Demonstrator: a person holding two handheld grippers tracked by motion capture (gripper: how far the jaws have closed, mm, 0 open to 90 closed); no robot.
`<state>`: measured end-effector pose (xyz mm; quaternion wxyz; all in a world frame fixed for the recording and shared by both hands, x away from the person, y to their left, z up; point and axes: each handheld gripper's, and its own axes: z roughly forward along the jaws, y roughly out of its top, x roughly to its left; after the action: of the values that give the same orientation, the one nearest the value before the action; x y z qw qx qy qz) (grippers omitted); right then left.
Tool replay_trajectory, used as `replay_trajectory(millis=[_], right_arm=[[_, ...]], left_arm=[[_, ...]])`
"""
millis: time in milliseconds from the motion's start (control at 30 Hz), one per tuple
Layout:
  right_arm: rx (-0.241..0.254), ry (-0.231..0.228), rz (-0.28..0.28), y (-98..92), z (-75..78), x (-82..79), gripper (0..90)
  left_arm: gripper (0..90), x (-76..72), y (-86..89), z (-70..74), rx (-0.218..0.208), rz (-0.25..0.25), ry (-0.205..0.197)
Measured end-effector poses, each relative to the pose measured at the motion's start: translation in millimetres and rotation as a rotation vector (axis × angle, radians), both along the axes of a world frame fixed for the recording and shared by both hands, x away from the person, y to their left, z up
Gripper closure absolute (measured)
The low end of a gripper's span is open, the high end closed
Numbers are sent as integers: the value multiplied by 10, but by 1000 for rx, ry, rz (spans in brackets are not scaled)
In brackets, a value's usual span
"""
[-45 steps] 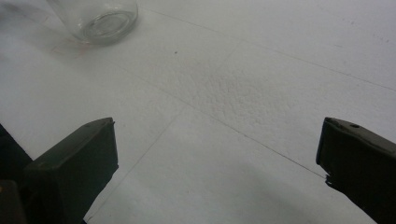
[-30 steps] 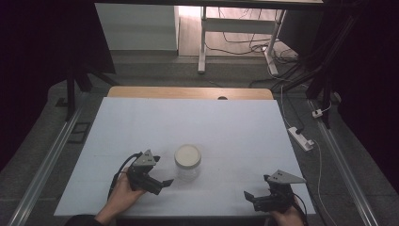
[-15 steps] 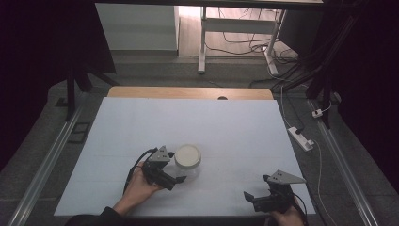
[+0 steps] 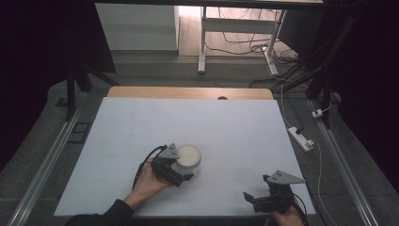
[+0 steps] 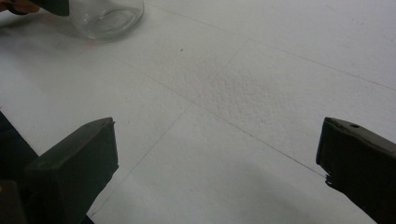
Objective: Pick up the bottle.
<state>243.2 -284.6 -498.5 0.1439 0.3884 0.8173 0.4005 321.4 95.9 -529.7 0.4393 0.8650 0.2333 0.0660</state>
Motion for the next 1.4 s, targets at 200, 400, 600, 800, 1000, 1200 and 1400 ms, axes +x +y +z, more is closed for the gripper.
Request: replay_trajectory(millis=[200,400,600,800,1000,1200,1400], right_arm=[[0,0,1,1,0,-1,0],[-4,0,2,5,0,-2,0],[-5,0,3,5,0,-3,0],[-7,-2,5,7,0,-4,0],[-9,-3,6,9,-1,-4,0],[-8,-3,7,8,0,-5,0],[-7,-2,7,7,0,-5,0]], left_arm=[[27,12,-37,5,-2,-7,-11],[56,18,-52,13,-1,-13,-8],[65,11,-56,17,5,-14,-20],[69,7,-62,34,21,-11,-24],[73,5,-70,44,17,1,-21],[74,10,-64,59,7,11,-23],[74,14,-36,138,-12,14,-36]])
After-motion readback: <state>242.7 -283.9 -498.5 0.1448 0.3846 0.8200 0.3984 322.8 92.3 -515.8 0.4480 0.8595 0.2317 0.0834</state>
